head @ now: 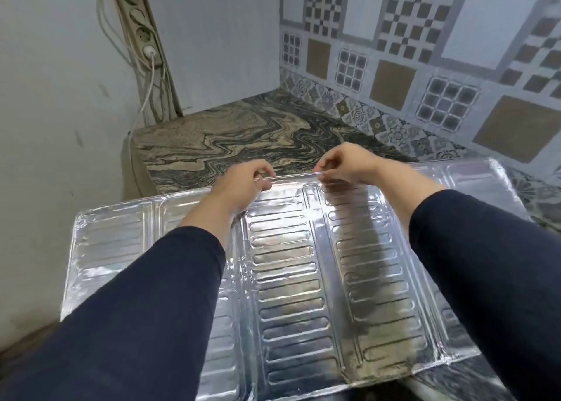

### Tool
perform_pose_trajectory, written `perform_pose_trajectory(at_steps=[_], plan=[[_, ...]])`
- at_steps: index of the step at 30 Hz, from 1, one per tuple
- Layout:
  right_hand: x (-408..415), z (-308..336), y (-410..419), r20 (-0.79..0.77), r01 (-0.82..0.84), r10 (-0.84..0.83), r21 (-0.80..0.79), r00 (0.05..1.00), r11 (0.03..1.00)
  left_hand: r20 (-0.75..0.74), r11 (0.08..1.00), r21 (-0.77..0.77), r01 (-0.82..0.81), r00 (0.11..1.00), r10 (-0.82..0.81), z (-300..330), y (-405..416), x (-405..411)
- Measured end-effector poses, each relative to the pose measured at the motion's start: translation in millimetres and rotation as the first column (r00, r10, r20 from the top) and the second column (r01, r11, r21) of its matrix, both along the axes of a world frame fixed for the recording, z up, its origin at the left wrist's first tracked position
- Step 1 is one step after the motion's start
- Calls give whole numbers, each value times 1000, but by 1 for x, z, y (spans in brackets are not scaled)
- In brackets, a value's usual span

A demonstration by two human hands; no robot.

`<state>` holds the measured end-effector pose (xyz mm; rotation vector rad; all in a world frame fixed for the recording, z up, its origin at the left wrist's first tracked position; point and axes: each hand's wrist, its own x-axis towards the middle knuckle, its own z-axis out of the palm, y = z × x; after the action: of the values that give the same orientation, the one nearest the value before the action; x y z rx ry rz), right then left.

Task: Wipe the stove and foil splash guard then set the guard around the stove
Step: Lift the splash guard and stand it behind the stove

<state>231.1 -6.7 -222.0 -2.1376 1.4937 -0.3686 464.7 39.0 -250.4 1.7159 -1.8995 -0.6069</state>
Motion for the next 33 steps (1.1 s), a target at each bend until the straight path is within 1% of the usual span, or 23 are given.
perform_pose_trajectory(at_steps=[2,5,8,11,13,16,18,21,24,27,30,33], plan=[[-12,36,3,-46,27,-30,-68,999,997,12,996,-84,1,1000,0,33,-2,13],[-36,81,11,-37,78,-83,-122,996,990,32,982,-190,-2,999,8,75,-2,42],[-49,115,25,69,140,-130,-151,989,979,36,965,-262,4,999,6,109,3,63],[-45,133,45,180,171,-140,-169,974,971,40,948,-317,9,999,4,132,10,66],[-44,139,58,210,222,-178,-213,961,951,46,938,-346,24,999,-9,143,14,64],[-52,161,74,213,331,-271,-338,939,881,26,916,-397,47,999,-40,163,18,52],[-64,186,87,182,359,-311,-404,933,841,7,887,-457,67,997,-71,182,20,36],[-88,227,111,198,403,-351,-478,915,780,-6,838,-537,95,993,-116,210,19,3],[-122,260,136,198,445,-408,-551,891,706,-40,792,-595,134,980,-197,233,16,-38],[-161,290,166,216,495,-470,-606,856,623,-55,735,-653,182,957,-286,257,15,-87],[-201,315,199,231,506,-482,-637,845,581,-60,680,-699,220,930,-363,278,19,-141],[-245,332,235,204,549,-585,-666,785,504,-42,638,-722,268,904,-426,290,31,-198]])
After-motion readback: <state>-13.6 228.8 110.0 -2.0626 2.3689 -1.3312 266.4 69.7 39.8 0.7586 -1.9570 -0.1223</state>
